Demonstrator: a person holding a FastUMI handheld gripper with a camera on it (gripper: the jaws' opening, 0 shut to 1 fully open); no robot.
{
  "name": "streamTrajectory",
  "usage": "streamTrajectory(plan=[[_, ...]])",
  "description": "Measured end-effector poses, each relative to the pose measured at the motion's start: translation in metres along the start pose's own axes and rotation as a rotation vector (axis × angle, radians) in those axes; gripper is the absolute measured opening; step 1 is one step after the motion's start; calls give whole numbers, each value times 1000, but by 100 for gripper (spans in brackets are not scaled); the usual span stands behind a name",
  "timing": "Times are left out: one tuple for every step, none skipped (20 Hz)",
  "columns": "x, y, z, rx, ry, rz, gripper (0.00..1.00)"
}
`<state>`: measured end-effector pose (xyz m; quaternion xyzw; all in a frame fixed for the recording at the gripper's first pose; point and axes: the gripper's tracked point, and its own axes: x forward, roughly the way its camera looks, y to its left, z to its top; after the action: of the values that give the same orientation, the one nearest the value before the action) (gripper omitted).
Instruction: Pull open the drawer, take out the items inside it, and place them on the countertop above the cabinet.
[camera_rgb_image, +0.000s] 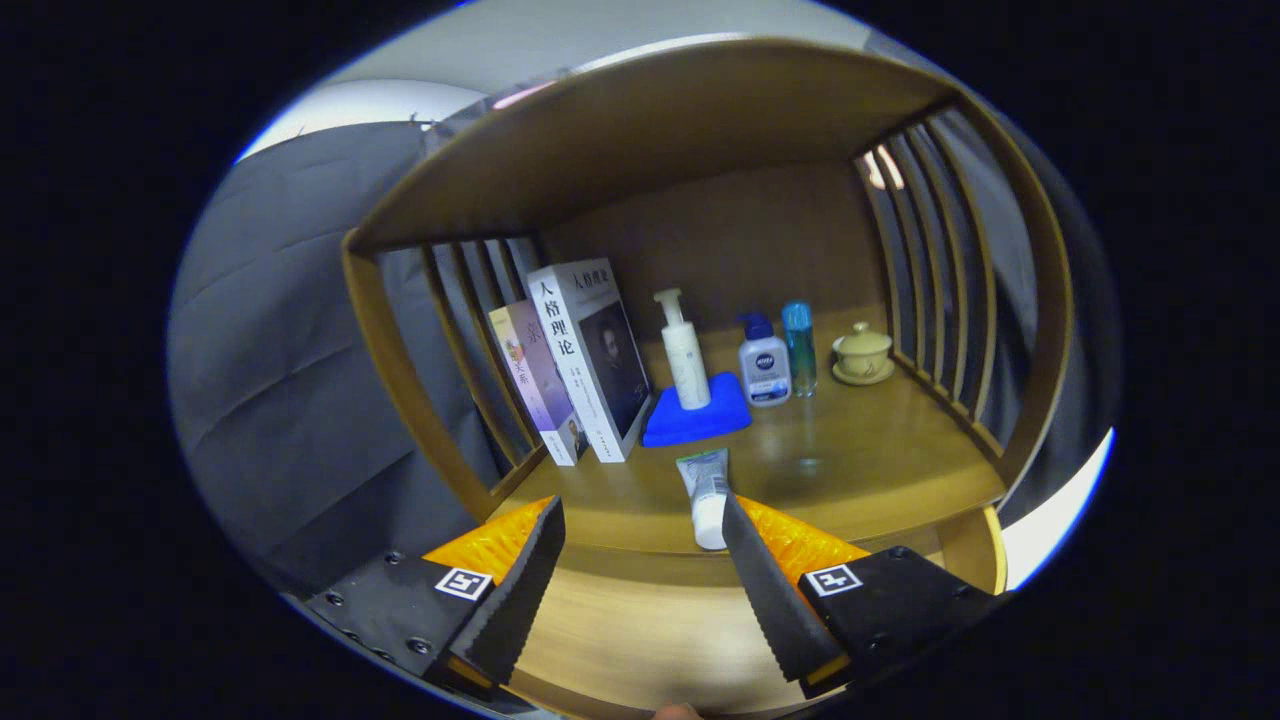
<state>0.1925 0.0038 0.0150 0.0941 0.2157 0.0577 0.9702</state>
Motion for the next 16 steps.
streamTrajectory(plan=[[-11,0,-4,-25,-36,-10,98],[-21,3,-8,-43,-67,-18,98],[-31,4,-13,-49,-86,-24,98],[-40,8,-20,-46,-103,-19,98],[-48,11,-27,-44,-110,-19,98],[-54,12,-35,-49,-116,-15,98],[-62,13,-41,-54,-125,-19,98],[-71,15,-48,-63,-136,-21,98],[-79,15,-54,-68,-157,-29,98],[-87,15,-60,-77,-182,-38,98],[-95,16,-66,-95,-210,-44,98],[-105,17,-74,-120,-237,-57,98],[-113,17,-79,-149,-261,-68,98],[-118,19,-87,-175,-275,-71,98],[-124,21,-97,-186,-284,-77,98],[-128,22,-106,-187,-284,-76,98]])
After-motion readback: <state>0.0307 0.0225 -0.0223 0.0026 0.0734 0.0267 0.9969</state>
